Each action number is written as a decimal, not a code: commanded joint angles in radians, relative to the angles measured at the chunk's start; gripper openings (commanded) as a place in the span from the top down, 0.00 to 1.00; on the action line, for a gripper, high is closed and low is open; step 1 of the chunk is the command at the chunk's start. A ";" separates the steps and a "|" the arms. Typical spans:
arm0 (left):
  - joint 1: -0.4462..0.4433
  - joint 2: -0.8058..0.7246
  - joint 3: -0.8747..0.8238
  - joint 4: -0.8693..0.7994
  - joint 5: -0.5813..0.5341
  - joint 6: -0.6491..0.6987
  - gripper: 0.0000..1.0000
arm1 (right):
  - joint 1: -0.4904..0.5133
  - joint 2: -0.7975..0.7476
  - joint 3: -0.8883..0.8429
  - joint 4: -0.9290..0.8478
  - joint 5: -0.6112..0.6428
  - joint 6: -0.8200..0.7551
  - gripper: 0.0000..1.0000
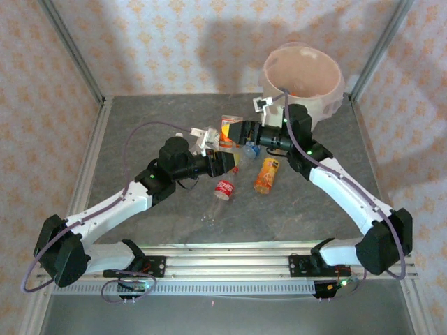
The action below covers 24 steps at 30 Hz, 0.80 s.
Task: Put the plastic bottles in the bin
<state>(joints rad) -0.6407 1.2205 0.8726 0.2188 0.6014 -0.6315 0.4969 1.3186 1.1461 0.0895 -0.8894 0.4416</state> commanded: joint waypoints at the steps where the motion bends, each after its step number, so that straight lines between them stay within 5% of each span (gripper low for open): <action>1: -0.001 0.004 0.025 0.060 0.035 -0.011 1.00 | 0.005 0.011 0.049 0.051 -0.043 0.000 0.17; 14: -0.005 0.016 0.037 0.030 0.027 -0.003 1.00 | 0.006 -0.004 0.082 -0.069 0.057 -0.118 0.59; 16: -0.005 0.014 0.044 0.003 0.006 -0.002 0.77 | 0.005 -0.017 0.083 -0.069 0.105 -0.124 0.61; 20: -0.005 -0.009 0.046 -0.048 -0.054 0.013 0.17 | 0.000 -0.024 0.112 -0.093 0.220 -0.131 0.65; 22: -0.004 -0.032 0.037 -0.068 -0.099 0.022 0.02 | -0.019 -0.022 0.153 -0.131 0.315 -0.135 0.65; 24: -0.004 -0.063 0.022 -0.109 -0.188 0.030 0.00 | -0.069 -0.002 0.222 -0.181 0.408 -0.117 0.65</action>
<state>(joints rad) -0.6415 1.2152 0.8894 0.1722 0.5358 -0.6243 0.4797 1.3270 1.2659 -0.0620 -0.6697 0.3420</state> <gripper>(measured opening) 0.994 0.527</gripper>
